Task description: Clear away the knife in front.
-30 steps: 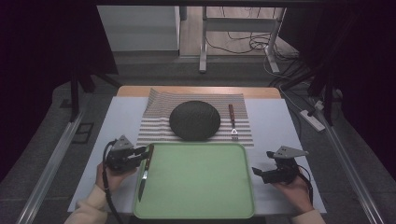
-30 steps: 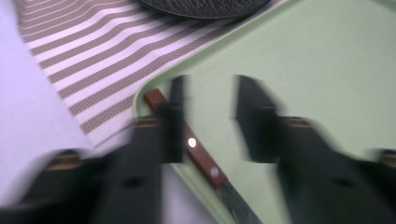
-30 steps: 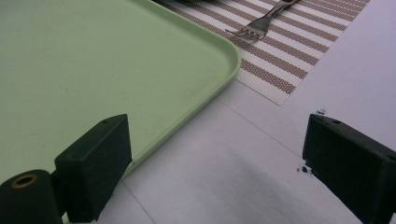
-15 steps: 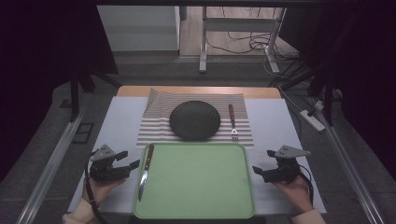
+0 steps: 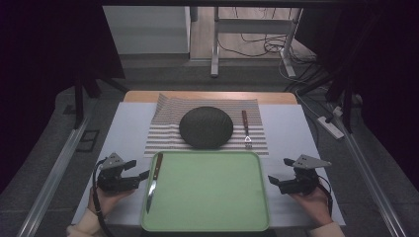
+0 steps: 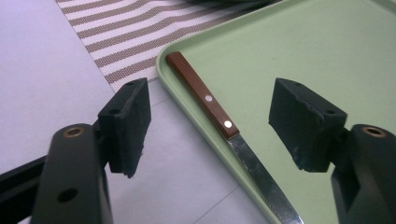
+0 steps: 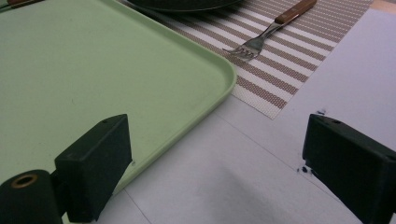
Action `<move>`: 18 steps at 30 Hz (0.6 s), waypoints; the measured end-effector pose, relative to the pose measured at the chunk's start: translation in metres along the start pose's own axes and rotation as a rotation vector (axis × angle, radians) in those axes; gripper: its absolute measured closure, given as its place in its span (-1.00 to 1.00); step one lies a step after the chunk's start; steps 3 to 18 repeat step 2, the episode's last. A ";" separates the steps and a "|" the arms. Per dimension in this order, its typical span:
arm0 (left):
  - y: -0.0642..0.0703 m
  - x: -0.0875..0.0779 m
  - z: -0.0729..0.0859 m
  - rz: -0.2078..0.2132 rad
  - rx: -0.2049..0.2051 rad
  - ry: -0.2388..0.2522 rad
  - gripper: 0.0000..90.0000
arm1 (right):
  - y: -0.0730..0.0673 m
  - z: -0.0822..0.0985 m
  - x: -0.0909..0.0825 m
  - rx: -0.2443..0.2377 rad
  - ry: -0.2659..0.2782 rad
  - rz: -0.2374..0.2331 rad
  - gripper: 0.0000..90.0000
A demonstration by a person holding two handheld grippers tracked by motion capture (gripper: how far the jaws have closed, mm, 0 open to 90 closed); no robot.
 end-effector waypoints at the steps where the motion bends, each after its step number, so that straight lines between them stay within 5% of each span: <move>1: 0.000 0.000 0.000 0.000 -0.001 0.002 -0.33 | 0.000 0.000 0.000 0.001 0.003 -0.001 -0.82; 18: 0.000 0.000 0.000 -0.001 -0.002 0.003 -0.34 | 0.000 0.000 0.000 0.002 0.004 0.000 -0.82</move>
Point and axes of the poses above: each handheld gripper's, and its own axes: x roughly forward along the jaws, z roughly out of its underside, y roughly to its right, the point moved 3 cm from there along x, roughly forward along the jaws, and after that the axes turned 5 degrees about y, right-handed, at the moved point
